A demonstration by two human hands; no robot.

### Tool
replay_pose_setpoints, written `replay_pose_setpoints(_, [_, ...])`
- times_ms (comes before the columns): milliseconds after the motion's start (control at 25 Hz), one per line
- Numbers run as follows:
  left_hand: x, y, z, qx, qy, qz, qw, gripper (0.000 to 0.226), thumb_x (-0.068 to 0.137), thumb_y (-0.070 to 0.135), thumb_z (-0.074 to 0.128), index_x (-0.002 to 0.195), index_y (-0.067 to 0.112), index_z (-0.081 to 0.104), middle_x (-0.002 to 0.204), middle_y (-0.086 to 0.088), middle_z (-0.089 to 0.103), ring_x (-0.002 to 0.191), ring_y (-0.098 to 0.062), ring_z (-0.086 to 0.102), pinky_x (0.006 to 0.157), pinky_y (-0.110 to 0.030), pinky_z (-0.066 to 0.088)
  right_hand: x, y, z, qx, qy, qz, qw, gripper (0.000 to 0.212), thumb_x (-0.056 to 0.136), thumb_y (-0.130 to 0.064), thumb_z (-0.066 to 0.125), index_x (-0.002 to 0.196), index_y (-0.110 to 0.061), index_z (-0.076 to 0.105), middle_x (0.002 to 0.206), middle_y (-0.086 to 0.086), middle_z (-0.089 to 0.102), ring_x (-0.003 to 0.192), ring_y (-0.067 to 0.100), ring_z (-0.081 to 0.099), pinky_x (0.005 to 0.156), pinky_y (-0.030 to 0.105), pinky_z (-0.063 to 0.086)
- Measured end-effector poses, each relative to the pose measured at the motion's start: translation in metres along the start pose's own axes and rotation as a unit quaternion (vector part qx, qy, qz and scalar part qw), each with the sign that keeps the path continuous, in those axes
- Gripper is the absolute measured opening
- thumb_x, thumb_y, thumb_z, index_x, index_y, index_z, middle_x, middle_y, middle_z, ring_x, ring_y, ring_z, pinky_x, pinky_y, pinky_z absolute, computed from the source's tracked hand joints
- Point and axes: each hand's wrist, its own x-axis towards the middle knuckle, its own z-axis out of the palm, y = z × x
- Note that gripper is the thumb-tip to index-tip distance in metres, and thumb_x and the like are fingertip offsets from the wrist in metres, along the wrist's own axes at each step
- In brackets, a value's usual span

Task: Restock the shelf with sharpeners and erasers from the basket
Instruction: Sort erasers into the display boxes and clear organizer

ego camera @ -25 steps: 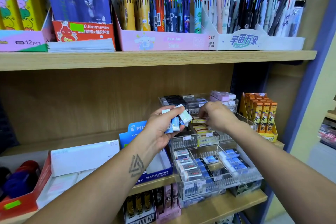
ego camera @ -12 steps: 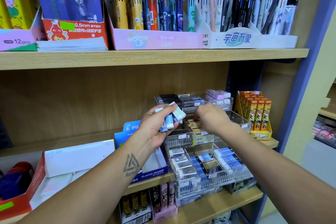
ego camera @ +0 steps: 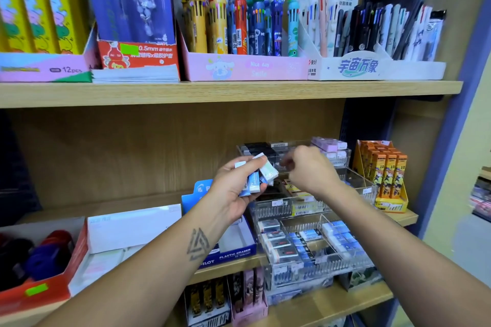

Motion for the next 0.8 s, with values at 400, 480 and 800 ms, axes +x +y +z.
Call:
replay_pose_setpoints(400, [-0.046,0.03,-0.076,-0.009,0.04,0.021,0.999,0.025,0.079,0.013,0.081,0.097,0.007,0.065,0.073,-0.013,0.072,0.055,-0.022,0.066,0.045,-0.024,0.053,-0.044,-0.1,0.0,0.348,-0.12,-0.095,0.925,0.035,0.074,-0.008,0.085,0.103,-0.002,0.068,0.086,0.008,0.069,0.071,0.013,0.064,0.067,0.023,0.054])
replay_pose_setpoints(480, [-0.055,0.037,-0.1,-0.024,0.046,0.014,0.999,0.033,0.079,0.013,0.08,0.107,0.004,0.066,0.082,-0.016,0.073,0.058,-0.024,0.068,0.043,-0.023,0.052,-0.046,-0.123,0.005,0.408,-0.134,-0.068,0.901,0.022,0.081,0.001,0.076,0.102,0.003,0.07,0.085,0.016,0.07,0.073,0.016,0.066,0.068,0.021,0.057])
replay_pose_setpoints(800, [-0.073,0.056,-0.185,-0.066,0.092,-0.005,0.994,0.023,0.083,0.004,0.074,0.104,0.009,0.066,0.093,-0.019,0.069,0.086,-0.035,0.066,0.041,-0.019,0.049,-0.053,-0.196,0.042,0.492,-0.231,0.006,0.839,0.006,0.092,0.003,0.062,0.094,0.0,0.068,0.084,0.019,0.073,0.075,0.022,0.072,0.075,0.028,0.06])
